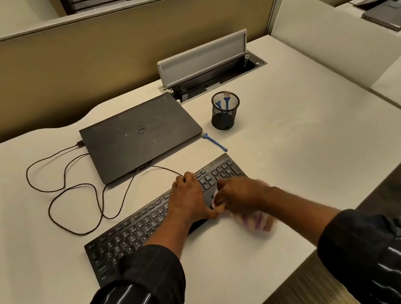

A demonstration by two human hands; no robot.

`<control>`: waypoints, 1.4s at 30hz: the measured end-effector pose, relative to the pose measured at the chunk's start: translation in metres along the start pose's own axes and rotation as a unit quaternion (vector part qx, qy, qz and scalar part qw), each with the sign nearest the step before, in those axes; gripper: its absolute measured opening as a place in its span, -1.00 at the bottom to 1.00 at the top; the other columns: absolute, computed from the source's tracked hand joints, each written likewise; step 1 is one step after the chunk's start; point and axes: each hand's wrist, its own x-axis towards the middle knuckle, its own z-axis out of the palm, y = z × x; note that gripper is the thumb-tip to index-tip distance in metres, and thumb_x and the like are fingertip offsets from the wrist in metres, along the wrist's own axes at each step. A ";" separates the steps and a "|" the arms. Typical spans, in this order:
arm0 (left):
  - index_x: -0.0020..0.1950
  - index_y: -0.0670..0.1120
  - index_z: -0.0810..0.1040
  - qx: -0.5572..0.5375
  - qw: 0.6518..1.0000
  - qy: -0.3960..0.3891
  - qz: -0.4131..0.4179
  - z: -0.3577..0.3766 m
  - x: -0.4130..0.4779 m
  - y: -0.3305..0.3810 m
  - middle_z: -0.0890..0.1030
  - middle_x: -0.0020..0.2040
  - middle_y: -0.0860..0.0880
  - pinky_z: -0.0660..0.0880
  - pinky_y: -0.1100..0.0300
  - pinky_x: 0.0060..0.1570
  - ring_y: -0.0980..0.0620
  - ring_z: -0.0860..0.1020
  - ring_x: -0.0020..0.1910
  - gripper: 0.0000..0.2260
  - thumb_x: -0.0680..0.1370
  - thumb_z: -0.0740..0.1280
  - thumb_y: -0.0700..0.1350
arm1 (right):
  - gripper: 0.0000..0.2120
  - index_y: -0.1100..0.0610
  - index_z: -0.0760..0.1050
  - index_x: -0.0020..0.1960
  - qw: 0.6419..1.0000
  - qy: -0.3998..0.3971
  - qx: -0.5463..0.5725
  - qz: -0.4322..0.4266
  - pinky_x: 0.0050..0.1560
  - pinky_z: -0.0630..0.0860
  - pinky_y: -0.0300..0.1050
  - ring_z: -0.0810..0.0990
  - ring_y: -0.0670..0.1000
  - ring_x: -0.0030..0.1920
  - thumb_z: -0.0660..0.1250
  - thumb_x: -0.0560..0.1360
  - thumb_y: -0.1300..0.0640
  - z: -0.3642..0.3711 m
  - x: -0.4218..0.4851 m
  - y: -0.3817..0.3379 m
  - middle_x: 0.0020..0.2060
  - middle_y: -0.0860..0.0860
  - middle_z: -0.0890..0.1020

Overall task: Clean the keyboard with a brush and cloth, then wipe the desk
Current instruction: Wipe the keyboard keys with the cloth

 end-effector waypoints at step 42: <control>0.49 -0.15 0.23 0.002 1.000 0.003 -0.028 -0.002 -0.005 0.012 0.35 0.33 -0.08 0.36 0.04 0.32 -0.08 0.34 0.26 0.06 0.23 0.46 0.46 | -0.79 0.17 0.56 0.02 0.947 0.132 0.062 0.286 -0.13 0.52 -0.05 0.62 0.18 -0.05 0.27 0.55 0.05 0.015 -0.008 0.030 -0.04 0.14 0.63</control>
